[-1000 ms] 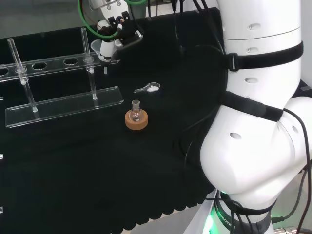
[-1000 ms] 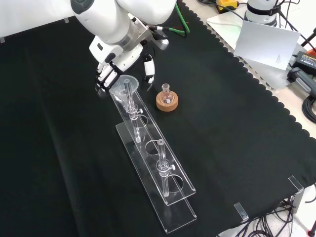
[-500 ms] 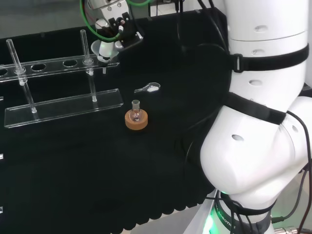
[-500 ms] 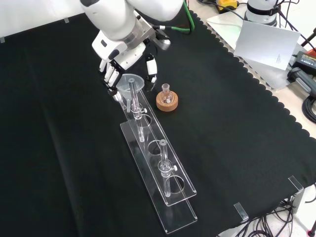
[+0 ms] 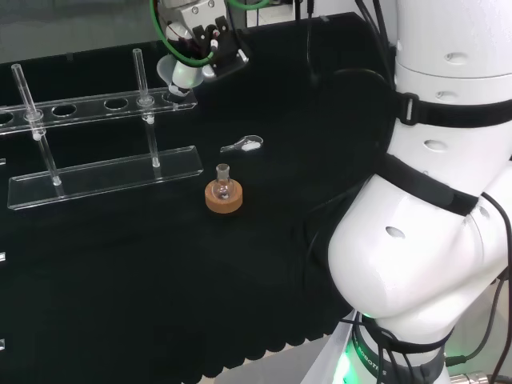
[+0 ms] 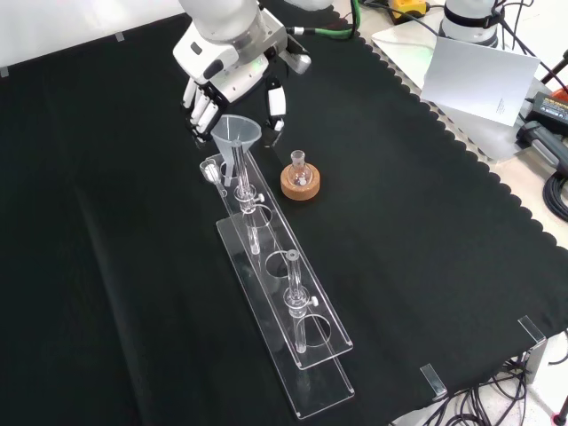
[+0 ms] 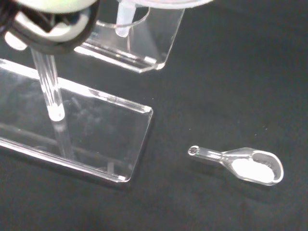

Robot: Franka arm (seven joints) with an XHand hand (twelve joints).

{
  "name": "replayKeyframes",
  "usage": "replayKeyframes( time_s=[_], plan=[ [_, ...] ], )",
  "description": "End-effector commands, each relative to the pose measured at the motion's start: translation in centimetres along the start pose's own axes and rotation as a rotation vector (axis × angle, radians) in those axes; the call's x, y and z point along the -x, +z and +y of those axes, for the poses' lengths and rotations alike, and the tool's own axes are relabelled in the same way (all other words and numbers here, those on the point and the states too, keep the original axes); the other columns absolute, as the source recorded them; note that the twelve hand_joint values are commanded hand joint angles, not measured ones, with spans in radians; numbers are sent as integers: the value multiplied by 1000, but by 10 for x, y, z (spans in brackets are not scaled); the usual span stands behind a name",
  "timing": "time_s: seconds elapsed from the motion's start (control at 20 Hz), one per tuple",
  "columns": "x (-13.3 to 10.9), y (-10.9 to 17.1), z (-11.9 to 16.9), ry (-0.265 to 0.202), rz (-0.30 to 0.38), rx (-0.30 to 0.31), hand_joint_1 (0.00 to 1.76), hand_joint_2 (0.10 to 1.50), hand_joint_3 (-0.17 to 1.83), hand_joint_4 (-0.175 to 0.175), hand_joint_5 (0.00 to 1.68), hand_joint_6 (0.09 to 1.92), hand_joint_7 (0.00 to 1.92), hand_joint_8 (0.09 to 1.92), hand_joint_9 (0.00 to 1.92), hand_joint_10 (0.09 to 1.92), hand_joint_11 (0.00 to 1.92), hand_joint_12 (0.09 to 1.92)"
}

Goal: Pick up the funnel from the transparent funnel stand.

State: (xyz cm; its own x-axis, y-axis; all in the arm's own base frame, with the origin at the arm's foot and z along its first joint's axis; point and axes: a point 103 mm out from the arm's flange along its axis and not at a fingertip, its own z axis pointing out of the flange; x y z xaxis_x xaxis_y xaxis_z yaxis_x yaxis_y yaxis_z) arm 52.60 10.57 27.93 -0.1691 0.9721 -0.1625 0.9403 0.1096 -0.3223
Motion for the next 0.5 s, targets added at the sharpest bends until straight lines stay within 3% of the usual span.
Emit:
replayKeyframes(
  time_s=[0.05,0.5],
  plan=[
    [18,-57,-20,45,-36,15,958,695,590,-47,807,874,728,882,1077,588,711,1167],
    [20,-86,-64,109,-75,-25,959,695,595,-48,806,878,740,884,1103,589,716,1162]
  ],
)
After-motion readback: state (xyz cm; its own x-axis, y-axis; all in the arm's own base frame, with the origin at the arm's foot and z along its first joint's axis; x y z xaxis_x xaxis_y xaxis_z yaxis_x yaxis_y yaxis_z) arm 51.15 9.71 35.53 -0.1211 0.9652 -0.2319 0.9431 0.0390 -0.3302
